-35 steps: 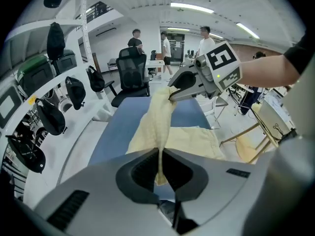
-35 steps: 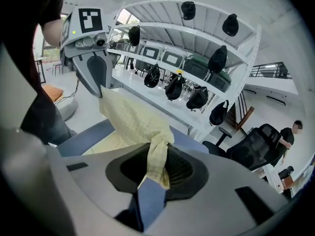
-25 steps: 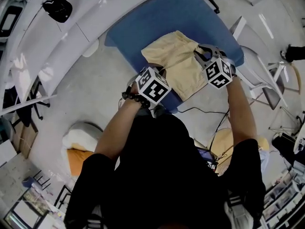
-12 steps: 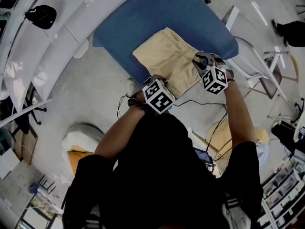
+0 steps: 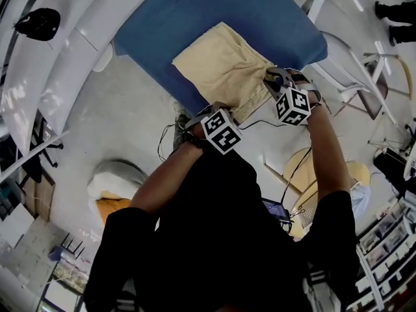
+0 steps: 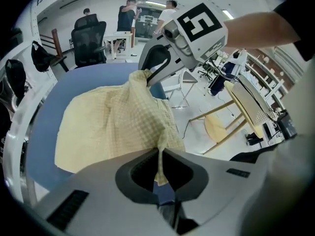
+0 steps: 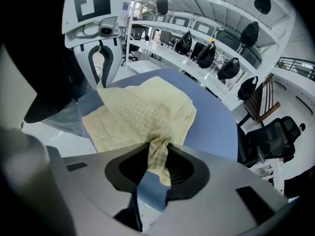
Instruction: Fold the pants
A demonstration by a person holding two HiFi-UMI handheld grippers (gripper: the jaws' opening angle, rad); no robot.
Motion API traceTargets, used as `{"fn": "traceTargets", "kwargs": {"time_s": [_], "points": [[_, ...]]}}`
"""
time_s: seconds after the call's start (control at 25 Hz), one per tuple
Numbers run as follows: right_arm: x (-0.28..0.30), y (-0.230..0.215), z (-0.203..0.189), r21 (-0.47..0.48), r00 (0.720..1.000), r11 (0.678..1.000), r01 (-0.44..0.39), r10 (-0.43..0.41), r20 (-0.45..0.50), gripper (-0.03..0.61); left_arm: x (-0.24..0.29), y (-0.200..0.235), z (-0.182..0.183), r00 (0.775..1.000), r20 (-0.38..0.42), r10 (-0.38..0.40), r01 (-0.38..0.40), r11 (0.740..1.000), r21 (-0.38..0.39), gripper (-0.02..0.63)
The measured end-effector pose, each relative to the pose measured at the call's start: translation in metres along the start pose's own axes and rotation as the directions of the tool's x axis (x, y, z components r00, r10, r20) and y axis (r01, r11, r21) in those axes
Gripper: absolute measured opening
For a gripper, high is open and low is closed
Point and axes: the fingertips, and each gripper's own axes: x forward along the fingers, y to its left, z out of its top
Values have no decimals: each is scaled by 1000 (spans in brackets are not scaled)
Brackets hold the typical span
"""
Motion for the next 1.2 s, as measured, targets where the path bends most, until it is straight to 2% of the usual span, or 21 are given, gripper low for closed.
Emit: {"fn": "traceTargets", "kwargs": {"time_s": [0.12, 0.24, 0.36, 0.48, 0.56, 0.68, 0.8, 0.92, 1.08, 1.2], "points": [[2, 4, -8, 23, 1000, 1000, 11, -11, 0, 98, 6, -6, 1, 1000, 9, -25, 25, 1000, 11, 34], [3, 9, -19, 41, 1000, 999, 28, -28, 5, 98, 11, -11, 1, 1000, 12, -19, 18, 999, 45, 34], [2, 18, -34, 26, 999, 999, 38, -38, -8, 100, 22, -24, 0, 1000, -24, -13, 16, 992, 125, 37], [3, 25, -46, 36, 999, 999, 25, -23, -47, 112, 29, -48, -6, 993, -66, -93, 103, 979, 176, 110], [3, 31, -56, 54, 997, 999, -2, 6, -79, 163, 32, -59, -9, 985, -73, -154, 164, 975, 151, 145], [-2, 40, -70, 87, 993, 996, -28, 38, -115, 232, 31, -62, -7, 975, -37, -217, 220, 971, 98, 202], [-13, 36, -76, 115, 993, 993, 3, 11, -120, 232, 22, -56, 2, 972, 3, -237, 236, 969, 67, 210], [-26, 22, -71, 146, 994, 988, 49, -34, -104, 230, 10, -44, 10, 976, 31, -214, 212, 975, 64, 210], [-39, -6, -39, 233, 995, 967, 101, -100, -14, 196, 4, -20, 17, 989, 41, -145, 143, 988, 62, 209], [-32, -18, -5, 306, 992, 947, 93, -114, 52, 163, 2, -5, 19, 991, 49, -128, 126, 991, 42, 209]]}}
